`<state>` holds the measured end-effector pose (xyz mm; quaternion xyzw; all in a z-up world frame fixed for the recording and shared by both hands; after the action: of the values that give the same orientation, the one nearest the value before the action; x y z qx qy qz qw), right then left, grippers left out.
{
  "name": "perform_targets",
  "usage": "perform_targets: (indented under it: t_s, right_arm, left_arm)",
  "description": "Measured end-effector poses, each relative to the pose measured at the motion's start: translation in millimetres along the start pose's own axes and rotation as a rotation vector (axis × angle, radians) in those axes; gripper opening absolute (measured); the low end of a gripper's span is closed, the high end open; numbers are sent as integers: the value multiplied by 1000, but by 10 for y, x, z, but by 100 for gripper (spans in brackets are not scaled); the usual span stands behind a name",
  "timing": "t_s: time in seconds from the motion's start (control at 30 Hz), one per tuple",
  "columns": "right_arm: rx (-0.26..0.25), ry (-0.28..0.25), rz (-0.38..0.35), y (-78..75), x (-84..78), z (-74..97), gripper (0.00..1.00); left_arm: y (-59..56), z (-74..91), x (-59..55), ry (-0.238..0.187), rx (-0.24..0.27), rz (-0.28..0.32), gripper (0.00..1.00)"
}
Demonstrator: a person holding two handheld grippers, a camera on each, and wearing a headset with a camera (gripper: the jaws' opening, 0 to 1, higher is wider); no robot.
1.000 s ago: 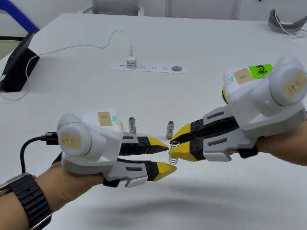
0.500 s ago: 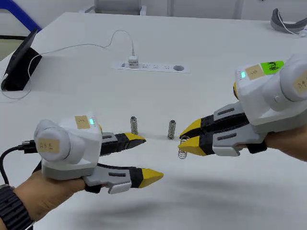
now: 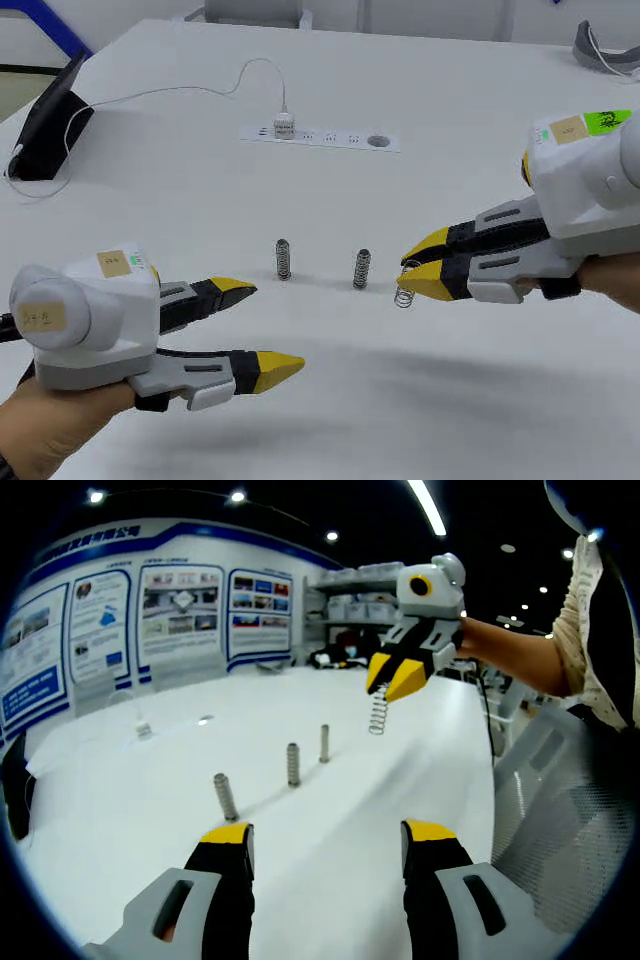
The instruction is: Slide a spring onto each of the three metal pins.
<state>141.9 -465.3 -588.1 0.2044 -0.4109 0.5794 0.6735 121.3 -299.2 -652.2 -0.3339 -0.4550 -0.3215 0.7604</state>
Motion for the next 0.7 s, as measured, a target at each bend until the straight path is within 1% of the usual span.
perform_targets:
  t_s: [0.1,0.3,0.53,0.7]
  right_arm:
    - [-21,2,-7,-71,-20,27,12]
    - [-87,4,-35,-286,-63,115,12]
    - [-145,8,-54,-476,-108,166,12]
    - [-182,20,-70,-592,-174,157,12]
  left_arm:
    - [13,36,-19,-6,12,10,61]
    - [18,73,-23,-10,22,16,61]
    - [8,63,-19,-13,20,18,61]
    - [2,49,-29,-14,17,16,61]
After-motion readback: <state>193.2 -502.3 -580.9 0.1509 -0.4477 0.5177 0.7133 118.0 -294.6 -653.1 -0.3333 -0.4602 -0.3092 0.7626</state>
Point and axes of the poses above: the centre of the closed fingertips' face, and the gripper's own axes: z roughly backward along the fingers, y roughly to its left, x roughly out of its top, the point moved 4 cm from there along z, roughly backward along the fingers, and after that the axes turned 10 degrees about z, right-handed, at the moved point
